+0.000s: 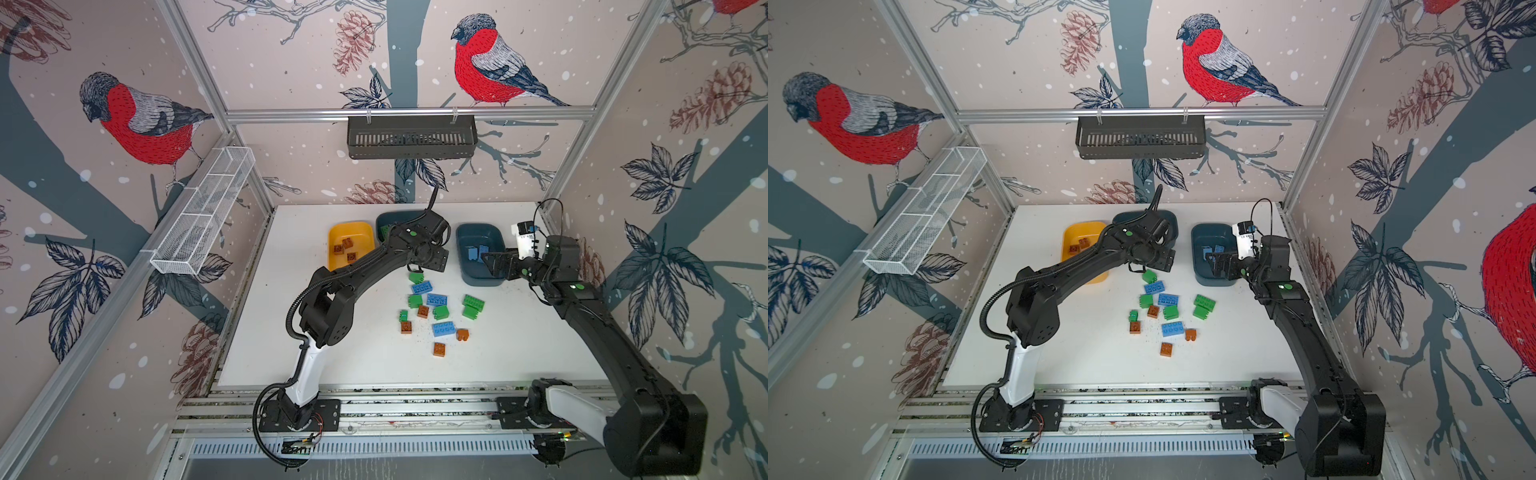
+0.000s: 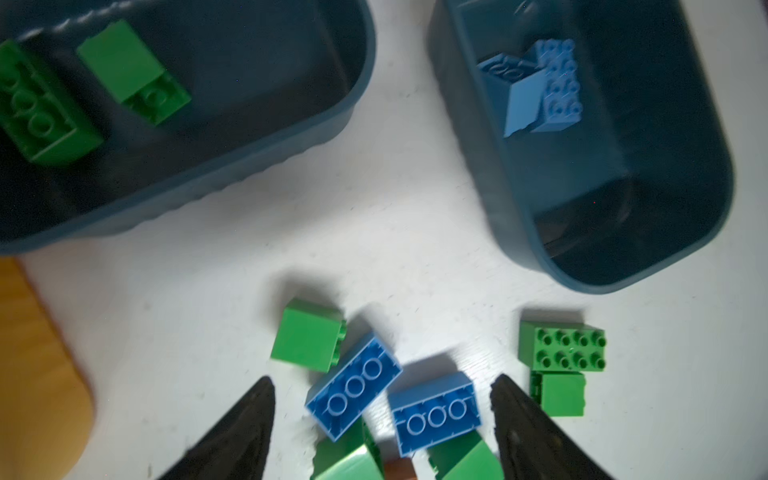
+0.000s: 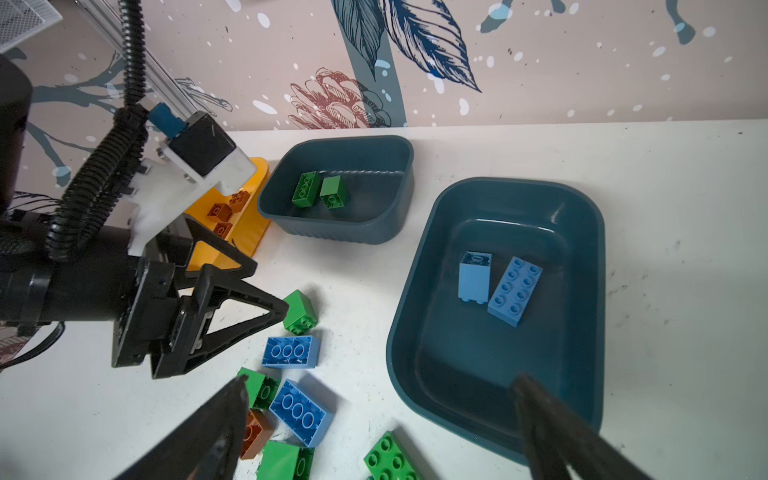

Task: Sort the legos into containers by color
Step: 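Return the left gripper to the pile and grasp a green brick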

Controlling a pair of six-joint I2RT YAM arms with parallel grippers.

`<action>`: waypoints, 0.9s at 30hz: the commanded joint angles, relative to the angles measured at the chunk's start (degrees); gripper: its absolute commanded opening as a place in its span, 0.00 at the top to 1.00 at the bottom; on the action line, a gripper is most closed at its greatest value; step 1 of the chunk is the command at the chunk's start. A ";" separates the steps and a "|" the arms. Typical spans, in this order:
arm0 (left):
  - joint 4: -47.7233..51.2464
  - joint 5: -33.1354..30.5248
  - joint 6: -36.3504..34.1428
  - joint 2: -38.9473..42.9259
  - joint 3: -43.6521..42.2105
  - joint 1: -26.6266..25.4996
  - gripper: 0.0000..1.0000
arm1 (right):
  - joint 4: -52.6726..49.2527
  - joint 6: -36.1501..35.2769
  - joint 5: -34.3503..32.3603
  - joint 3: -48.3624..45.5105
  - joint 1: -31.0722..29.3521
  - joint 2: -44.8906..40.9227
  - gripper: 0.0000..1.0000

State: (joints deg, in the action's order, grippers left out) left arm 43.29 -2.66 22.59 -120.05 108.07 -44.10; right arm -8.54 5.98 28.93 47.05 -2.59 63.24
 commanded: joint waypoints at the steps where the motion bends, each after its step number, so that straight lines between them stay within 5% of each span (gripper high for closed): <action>1: 4.24 -3.21 1.34 2.37 -4.36 -0.33 0.19 | -0.21 0.70 1.31 -0.67 -0.59 -0.47 0.00; 8: 2.07 -5.59 -2.46 0.13 -8.33 -0.24 0.17 | 0.00 1.09 1.39 -1.85 -1.88 -0.68 0.01; 27: 0.09 -4.60 -6.40 -9.00 -1.97 3.19 0.27 | 0.36 1.57 0.89 -2.49 -3.29 -0.31 0.01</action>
State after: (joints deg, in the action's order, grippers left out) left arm 43.44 -8.56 16.56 -128.53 105.65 -41.15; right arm -8.93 7.38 29.58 44.56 -5.69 62.81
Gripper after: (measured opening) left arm 0.735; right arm 0.994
